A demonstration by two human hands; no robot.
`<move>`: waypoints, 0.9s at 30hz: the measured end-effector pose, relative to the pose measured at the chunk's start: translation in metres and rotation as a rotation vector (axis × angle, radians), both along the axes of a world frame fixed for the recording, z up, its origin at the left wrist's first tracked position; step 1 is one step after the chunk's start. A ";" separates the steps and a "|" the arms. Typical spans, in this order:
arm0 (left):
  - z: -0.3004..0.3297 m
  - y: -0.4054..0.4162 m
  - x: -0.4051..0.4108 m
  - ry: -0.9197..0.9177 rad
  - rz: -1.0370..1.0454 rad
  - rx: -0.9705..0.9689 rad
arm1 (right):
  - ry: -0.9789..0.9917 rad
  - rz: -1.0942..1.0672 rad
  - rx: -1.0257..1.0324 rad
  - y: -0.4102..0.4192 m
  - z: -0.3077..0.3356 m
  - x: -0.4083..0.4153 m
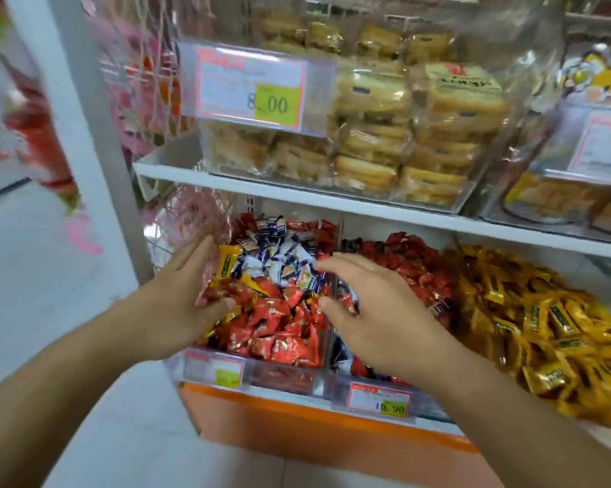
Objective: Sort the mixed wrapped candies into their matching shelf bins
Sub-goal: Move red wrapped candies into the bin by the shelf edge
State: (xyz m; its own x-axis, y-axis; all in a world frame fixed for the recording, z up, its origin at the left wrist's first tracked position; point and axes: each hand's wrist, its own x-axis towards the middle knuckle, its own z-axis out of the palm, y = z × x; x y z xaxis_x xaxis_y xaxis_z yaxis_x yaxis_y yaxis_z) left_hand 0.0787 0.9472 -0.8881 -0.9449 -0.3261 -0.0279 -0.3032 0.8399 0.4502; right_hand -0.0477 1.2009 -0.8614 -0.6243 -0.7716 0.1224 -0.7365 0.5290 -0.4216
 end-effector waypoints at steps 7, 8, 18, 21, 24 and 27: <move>-0.012 -0.017 -0.001 -0.114 -0.042 0.157 | 0.006 0.123 0.078 -0.090 -0.002 -0.003; -0.012 -0.017 -0.001 -0.116 -0.044 0.172 | -0.006 0.136 0.090 -0.107 -0.006 -0.007; -0.015 -0.024 0.002 -0.085 -0.061 0.268 | 0.012 0.109 0.128 -0.157 -0.035 -0.016; -0.004 -0.019 0.001 0.065 -0.001 0.148 | -0.123 0.045 -0.031 -0.140 -0.022 -0.010; 0.009 -0.009 -0.001 0.288 0.019 0.040 | -0.311 -0.059 -0.258 -0.119 -0.004 -0.005; 0.016 0.000 -0.004 0.369 -0.011 0.096 | -0.560 -0.066 -0.390 -0.103 0.011 0.004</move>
State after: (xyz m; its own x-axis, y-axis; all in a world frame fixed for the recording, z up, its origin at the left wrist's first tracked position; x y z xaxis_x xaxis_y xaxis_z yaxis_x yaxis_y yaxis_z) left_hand 0.0751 0.9474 -0.8722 -0.9004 -0.3287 0.2850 -0.0976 0.7909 0.6041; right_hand -0.0438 1.0981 -0.8507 -0.7189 -0.6946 0.0282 -0.3231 0.2979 -0.8983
